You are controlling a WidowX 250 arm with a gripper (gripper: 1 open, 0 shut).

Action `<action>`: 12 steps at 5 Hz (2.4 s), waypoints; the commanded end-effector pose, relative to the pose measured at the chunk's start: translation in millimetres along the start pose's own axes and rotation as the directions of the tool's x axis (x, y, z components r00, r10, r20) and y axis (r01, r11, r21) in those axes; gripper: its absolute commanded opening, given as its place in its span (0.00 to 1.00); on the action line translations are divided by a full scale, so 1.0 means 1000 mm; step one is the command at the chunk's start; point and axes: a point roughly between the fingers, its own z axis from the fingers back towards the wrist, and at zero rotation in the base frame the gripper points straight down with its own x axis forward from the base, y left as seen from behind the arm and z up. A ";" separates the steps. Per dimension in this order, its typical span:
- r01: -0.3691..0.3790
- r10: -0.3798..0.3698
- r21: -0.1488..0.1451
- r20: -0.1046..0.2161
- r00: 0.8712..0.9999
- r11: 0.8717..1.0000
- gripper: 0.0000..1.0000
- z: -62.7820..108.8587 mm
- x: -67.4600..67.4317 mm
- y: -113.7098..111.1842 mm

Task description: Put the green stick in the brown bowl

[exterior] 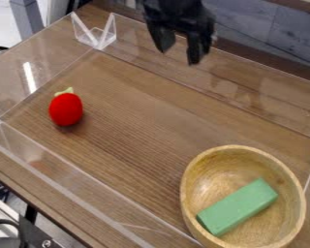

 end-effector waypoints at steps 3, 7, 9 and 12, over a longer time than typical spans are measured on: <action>-0.052 0.052 0.032 0.026 0.998 0.998 1.00 0.000 -0.007 -0.026; -0.153 0.148 0.063 0.076 0.986 0.986 1.00 -0.005 -0.002 0.011; -0.161 0.155 0.063 0.092 0.984 0.985 1.00 0.000 0.010 -0.001; -0.070 0.067 0.047 0.063 0.996 0.996 1.00 -0.002 -0.001 -0.014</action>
